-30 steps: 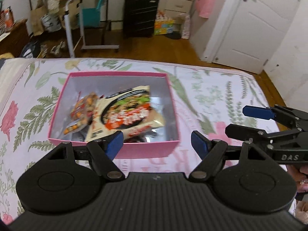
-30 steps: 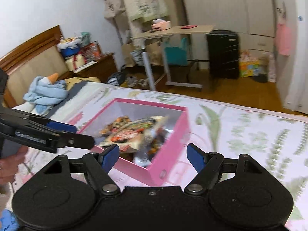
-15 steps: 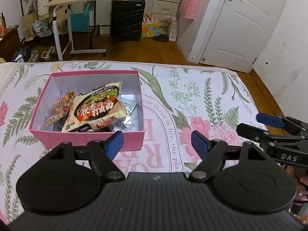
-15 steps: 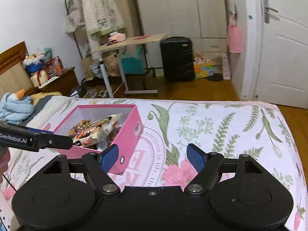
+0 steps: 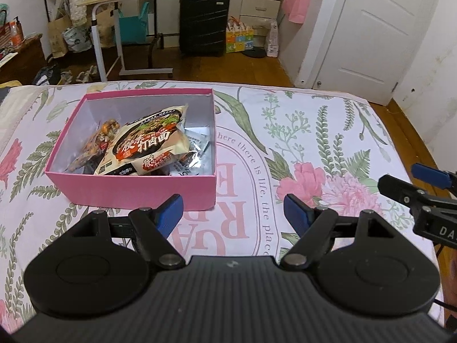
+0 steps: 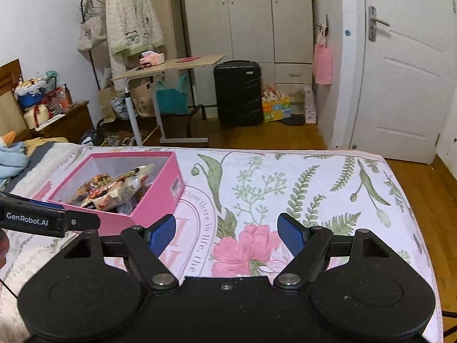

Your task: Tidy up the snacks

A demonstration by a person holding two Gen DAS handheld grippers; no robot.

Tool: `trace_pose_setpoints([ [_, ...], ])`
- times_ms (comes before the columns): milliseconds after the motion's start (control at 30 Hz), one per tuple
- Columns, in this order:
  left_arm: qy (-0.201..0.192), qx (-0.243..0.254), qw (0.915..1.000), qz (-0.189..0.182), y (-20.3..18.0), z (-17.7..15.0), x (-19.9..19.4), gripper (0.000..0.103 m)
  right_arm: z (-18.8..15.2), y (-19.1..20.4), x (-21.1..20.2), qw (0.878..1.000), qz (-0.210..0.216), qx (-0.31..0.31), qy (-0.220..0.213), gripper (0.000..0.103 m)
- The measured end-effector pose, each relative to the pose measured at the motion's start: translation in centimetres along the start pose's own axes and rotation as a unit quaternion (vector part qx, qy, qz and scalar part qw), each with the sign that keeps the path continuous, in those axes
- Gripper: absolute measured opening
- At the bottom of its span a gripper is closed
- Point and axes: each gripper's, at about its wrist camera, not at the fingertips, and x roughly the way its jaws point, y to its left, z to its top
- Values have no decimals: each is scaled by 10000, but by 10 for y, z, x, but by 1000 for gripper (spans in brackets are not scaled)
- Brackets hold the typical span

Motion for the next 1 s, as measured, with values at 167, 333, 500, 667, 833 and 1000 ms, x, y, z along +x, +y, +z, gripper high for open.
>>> trace_pose_setpoints([
  [167, -63, 78, 9996, 269, -9, -8, 5, 80, -9, -1, -2, 10000, -64, 30, -62, 83],
  [333, -144, -3, 9992, 364, -12, -16, 8, 86, -15, 0, -2, 9998, -144, -10, -98, 85],
  [500, -332, -59, 9978, 565, -12, -21, 7, 93, -20, 0, -2, 9994, -287, 17, -180, 93],
  [667, -465, -4, 9964, 713, -12, -22, 5, 96, -20, -6, -1, 9991, -384, 144, -120, 96],
  [833, -512, 21, 9957, 772, -13, -26, 5, 96, -24, -7, -5, 9986, -452, 236, -101, 98],
  [1000, -535, 155, 9954, 776, -16, -31, 3, 96, -27, -3, -9, 9986, -498, 183, -88, 98],
])
